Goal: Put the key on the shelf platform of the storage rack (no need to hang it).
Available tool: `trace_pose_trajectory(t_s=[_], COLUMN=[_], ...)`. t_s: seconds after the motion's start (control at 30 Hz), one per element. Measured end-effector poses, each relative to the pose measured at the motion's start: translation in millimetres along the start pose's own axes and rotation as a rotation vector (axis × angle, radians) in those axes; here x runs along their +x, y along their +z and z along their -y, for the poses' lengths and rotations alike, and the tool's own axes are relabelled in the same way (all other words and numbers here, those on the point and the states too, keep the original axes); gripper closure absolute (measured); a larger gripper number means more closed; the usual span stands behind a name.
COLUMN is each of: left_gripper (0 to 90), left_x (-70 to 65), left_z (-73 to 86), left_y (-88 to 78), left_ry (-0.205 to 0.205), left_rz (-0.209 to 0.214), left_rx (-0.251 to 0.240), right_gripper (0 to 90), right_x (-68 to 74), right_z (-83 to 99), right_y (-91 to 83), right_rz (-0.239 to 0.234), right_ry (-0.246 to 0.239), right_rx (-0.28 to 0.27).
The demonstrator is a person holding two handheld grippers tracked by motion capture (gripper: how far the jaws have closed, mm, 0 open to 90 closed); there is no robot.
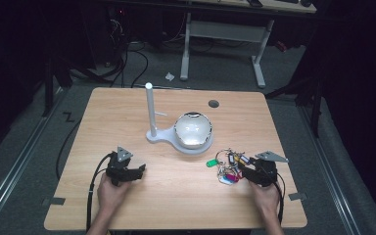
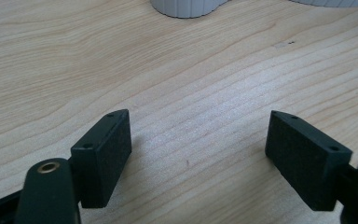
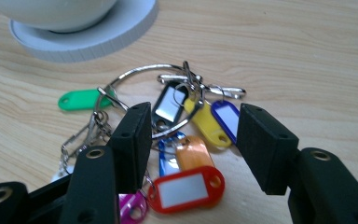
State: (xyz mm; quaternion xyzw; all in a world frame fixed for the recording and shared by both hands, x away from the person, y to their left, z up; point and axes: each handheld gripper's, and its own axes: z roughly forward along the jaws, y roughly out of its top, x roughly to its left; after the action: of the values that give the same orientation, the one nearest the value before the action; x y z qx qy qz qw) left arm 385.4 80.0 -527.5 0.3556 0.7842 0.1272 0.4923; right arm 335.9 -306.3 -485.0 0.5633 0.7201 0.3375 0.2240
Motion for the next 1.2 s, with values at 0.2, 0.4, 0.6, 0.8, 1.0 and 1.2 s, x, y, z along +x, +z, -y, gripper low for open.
trace_pose_trajectory(t_s=[0.2,0.4,0.6,0.8,1.0,1.2], left_gripper=[22.7,22.7,22.8,22.8,22.7,22.7], left_x=[-0.1,-0.2,-0.1,-0.1,-0.1,-0.1], left_z=[0.0,0.0,0.1,0.1,0.1,0.1], left_y=[0.0,0.0,-0.1,0.0,-0.1,-0.1], left_ry=[-0.001,-0.003,-0.001,-0.001,-0.002,-0.001], left_rz=[-0.001,-0.001,0.000,0.000,0.000,0.000], left_rx=[0.000,0.000,0.000,0.000,0.000,0.000], right_gripper=[46.1,46.5,46.6,45.5,44.2,45.2], right_x=[2.8,2.2,-4.7,-7.6,-9.1,-8.7], right_z=[-4.9,-10.9,-10.5,-9.5,-10.2,-13.2], right_y=[7.3,18.1,26.9,35.9,45.6,53.6], right_rz=[-0.005,-0.002,0.008,0.037,0.048,0.067], right_ry=[-0.006,0.001,0.028,0.022,0.015,-0.003], right_rx=[0.010,0.030,0.045,0.066,0.098,0.115])
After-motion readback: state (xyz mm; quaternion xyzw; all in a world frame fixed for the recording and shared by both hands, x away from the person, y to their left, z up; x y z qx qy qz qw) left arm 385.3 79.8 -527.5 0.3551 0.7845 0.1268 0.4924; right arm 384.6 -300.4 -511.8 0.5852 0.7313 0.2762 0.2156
